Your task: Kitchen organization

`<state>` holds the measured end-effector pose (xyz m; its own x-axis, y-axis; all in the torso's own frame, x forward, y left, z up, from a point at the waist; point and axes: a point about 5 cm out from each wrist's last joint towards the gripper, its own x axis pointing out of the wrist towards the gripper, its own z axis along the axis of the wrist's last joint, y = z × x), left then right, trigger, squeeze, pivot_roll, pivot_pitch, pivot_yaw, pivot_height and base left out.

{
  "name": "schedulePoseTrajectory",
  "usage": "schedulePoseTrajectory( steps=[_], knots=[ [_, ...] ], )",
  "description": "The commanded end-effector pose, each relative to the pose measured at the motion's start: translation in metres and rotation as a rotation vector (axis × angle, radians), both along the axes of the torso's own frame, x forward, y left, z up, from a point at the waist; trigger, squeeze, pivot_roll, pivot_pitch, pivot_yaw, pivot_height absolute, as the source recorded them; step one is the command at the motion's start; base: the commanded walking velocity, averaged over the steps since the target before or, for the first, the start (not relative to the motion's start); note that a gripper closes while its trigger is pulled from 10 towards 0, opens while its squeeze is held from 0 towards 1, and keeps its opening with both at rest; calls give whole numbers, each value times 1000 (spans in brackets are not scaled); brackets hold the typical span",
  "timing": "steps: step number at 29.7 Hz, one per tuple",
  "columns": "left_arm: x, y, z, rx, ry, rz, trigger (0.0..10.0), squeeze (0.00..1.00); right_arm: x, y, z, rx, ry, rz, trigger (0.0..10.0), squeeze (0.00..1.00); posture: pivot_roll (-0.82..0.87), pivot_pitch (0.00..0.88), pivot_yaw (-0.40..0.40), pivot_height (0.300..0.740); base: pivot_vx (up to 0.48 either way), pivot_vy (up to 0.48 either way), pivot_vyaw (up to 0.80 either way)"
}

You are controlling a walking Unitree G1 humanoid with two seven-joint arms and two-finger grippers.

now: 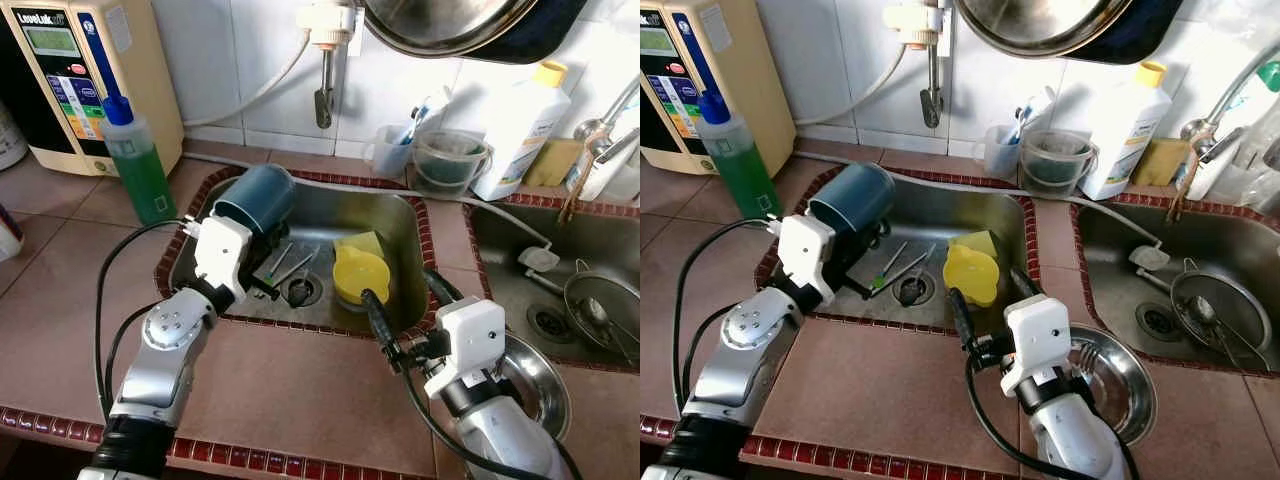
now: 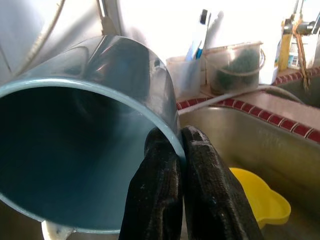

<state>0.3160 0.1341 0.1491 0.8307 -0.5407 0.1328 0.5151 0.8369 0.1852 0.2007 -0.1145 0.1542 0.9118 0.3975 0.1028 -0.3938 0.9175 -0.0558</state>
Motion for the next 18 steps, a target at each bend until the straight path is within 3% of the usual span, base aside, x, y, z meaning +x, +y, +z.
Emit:
schedulePoseTrajectory(
  steps=[1,18],
  knots=[
    [2,-5,1,21,-13,-27,10000,0,-3,1,4,11,5,19,10000,0,-235,140,-19,740,0,0,0],
    [13,-22,-20,63,41,-125,10000,0,-25,8,12,103,108,90,10000,0,-284,176,3,740,0,0,0]
  ],
)
